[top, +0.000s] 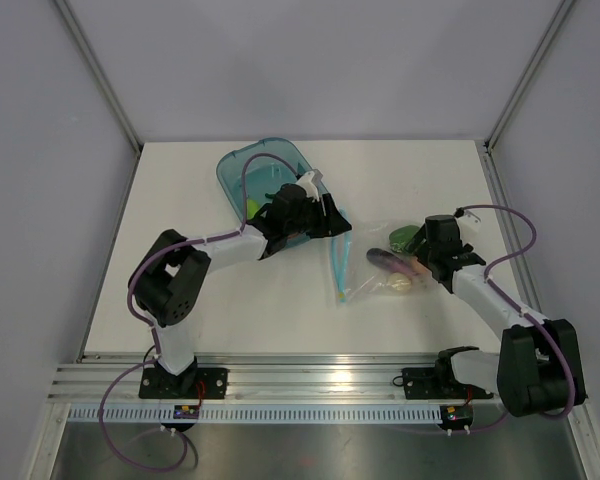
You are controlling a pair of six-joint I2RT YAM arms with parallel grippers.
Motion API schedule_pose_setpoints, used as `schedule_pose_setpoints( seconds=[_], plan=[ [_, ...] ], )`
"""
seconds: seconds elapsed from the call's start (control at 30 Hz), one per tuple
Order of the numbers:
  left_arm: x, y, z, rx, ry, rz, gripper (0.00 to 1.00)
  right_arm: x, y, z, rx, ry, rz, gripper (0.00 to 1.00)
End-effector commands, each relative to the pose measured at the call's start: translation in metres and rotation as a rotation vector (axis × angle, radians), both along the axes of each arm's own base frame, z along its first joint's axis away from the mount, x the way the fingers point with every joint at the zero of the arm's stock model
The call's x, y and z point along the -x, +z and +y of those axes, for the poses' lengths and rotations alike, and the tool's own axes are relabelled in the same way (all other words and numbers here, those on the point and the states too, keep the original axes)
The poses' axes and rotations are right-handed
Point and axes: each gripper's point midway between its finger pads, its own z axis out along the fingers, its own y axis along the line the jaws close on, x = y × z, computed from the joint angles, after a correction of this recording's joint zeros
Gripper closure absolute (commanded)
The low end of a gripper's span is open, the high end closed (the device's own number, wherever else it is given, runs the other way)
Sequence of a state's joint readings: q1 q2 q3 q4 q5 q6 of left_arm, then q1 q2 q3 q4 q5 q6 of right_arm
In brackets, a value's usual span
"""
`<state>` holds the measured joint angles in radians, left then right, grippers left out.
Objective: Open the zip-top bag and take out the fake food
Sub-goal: Adjust the zipper food storage bag at the center of the board.
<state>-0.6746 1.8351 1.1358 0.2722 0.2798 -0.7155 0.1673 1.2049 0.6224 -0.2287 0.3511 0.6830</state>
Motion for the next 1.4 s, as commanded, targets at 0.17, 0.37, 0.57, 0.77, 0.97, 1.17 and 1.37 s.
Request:
schedule_pose_setpoints(
  seconds=[0.17,0.37,0.57,0.77,0.97,1.17,1.37],
  plan=[
    [0.011,0.023,-0.011,0.107,-0.047,0.006,0.43,-0.017,0.014,0.004,0.018,0.061,-0.062,0.36],
    [0.023,0.013,-0.022,0.081,-0.058,0.023,0.43,-0.018,0.011,0.005,0.01,0.061,-0.05,0.5],
    [0.024,-0.001,-0.026,0.046,-0.024,0.024,0.46,-0.017,0.01,0.003,0.008,0.035,-0.044,0.8],
    [0.024,-0.004,-0.027,0.067,-0.015,0.034,1.0,-0.014,0.011,-0.004,0.013,-0.019,-0.044,0.88],
    [0.025,0.004,-0.019,0.092,0.016,0.018,1.0,-0.007,0.009,-0.02,0.035,-0.134,-0.027,0.98],
    [0.027,0.022,-0.008,0.15,0.042,0.015,1.0,-0.002,0.006,-0.029,0.023,-0.211,-0.024,1.0],
    [0.027,0.026,-0.006,0.176,0.04,0.021,1.0,0.001,0.01,-0.035,0.027,-0.239,-0.041,1.0]
  ],
)
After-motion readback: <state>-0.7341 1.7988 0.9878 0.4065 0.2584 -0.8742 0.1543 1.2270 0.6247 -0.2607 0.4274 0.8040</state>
